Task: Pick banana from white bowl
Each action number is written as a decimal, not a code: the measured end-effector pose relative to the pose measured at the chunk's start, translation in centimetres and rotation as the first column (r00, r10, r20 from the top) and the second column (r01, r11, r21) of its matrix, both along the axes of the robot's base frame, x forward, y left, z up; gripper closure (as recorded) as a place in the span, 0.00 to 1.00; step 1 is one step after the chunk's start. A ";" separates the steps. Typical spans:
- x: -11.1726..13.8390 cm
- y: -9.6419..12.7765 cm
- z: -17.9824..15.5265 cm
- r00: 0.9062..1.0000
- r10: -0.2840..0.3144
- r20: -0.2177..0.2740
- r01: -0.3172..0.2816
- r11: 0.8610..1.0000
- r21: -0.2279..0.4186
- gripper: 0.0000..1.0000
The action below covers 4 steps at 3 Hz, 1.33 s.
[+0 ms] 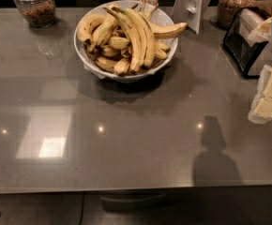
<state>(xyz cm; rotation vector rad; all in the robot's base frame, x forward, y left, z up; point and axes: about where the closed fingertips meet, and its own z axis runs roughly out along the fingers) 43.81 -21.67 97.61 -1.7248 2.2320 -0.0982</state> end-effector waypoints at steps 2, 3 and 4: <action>1.0 1.1 -0.1 1.000 0.020 0.019 -0.021 0.998 0.060 0.00; 2.6 3.1 -0.5 0.998 0.051 0.039 -0.056 0.988 0.141 0.00; 5.7 6.4 -0.6 0.992 0.106 0.073 -0.120 0.963 0.242 0.00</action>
Offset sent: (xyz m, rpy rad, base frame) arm 0.0263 0.0295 -0.0082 0.1655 -0.0278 0.0584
